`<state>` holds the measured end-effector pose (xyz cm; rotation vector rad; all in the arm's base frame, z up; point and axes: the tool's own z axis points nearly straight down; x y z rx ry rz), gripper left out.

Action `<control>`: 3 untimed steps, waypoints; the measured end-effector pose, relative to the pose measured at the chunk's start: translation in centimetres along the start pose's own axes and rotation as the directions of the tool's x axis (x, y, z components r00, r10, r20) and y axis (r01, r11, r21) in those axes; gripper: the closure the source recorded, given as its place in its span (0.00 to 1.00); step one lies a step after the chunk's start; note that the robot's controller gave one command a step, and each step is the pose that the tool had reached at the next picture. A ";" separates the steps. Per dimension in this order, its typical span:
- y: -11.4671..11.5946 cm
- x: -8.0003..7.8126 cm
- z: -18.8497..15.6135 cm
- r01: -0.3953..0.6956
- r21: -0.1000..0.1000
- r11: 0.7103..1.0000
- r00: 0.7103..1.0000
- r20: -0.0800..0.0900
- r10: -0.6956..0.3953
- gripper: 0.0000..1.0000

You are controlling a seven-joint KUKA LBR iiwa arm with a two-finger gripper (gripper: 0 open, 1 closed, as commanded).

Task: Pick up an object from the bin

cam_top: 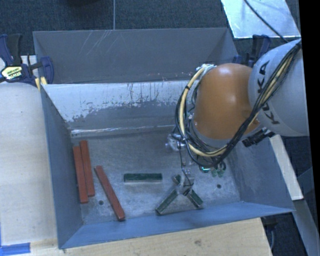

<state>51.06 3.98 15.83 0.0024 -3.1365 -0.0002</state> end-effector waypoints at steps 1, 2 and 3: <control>2.9 -3.2 9.2 -0.045 -0.001 0.999 0.999 0.002 0.045 0.00; 2.8 -3.4 8.7 -0.048 -0.002 0.999 0.999 0.009 0.048 1.00; 4.8 -2.4 -7.3 0.037 0.000 0.999 0.999 0.011 -0.037 1.00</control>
Offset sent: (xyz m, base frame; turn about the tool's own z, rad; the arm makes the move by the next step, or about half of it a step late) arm 0.0316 0.0281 -0.0883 0.0479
